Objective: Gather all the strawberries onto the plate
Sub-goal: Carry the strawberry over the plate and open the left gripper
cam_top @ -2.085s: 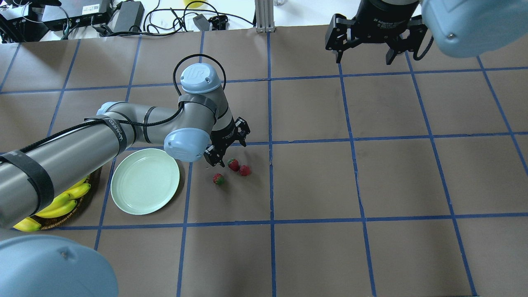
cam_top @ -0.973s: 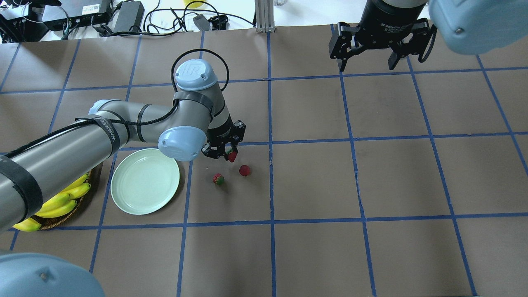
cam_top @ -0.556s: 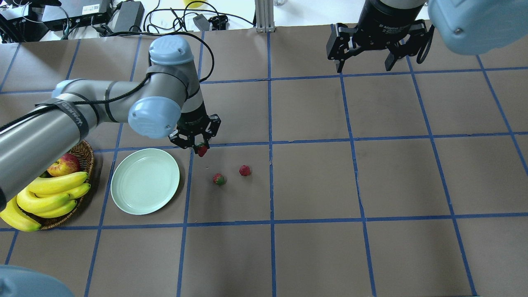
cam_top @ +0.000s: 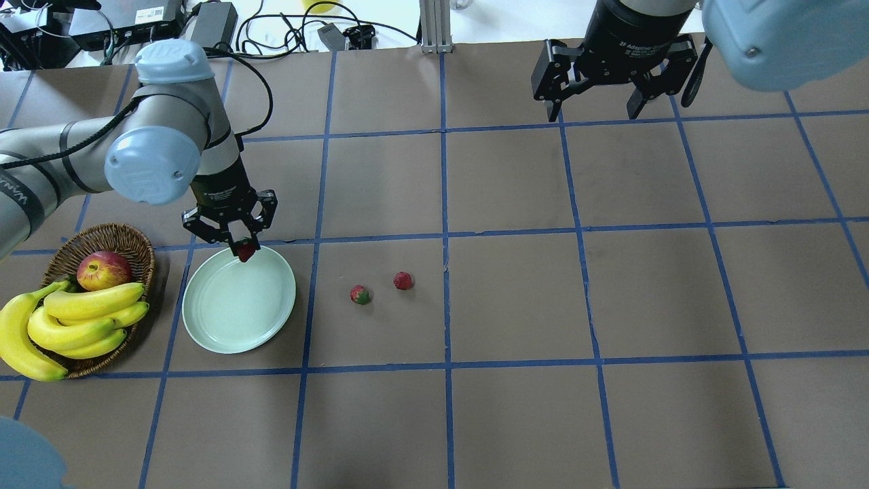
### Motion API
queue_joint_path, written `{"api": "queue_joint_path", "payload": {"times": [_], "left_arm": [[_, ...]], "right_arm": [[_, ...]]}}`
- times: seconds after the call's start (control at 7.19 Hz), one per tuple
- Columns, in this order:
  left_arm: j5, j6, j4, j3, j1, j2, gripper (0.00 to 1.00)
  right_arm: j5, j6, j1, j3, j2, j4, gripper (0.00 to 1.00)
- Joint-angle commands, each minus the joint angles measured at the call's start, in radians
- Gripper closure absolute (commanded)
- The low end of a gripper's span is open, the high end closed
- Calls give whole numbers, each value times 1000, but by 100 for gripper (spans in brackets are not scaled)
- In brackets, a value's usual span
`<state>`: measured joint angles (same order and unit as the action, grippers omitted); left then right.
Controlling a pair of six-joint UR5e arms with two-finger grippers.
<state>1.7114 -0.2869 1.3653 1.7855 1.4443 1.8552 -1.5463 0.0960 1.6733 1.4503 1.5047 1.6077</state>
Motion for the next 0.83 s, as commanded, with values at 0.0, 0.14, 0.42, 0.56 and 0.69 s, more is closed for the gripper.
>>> {"api": "queue_joint_path", "payload": {"times": [0.0, 0.14, 0.42, 0.56, 0.69], "left_arm": [[66, 100, -34, 60, -93, 22, 100], [88, 98, -61, 72, -96, 38, 100], [82, 83, -71, 75, -96, 47, 6], [86, 78, -68, 75, -90, 44, 0], [76, 78, -69, 72, -78, 29, 0]], "right_arm": [[0, 2, 0, -1, 0, 0, 0], [-1, 4, 0, -1, 0, 0, 0], [0, 5, 0, -1, 2, -11, 0], [2, 7, 0, -1, 5, -35, 0], [2, 7, 0, -1, 5, -43, 0]]}}
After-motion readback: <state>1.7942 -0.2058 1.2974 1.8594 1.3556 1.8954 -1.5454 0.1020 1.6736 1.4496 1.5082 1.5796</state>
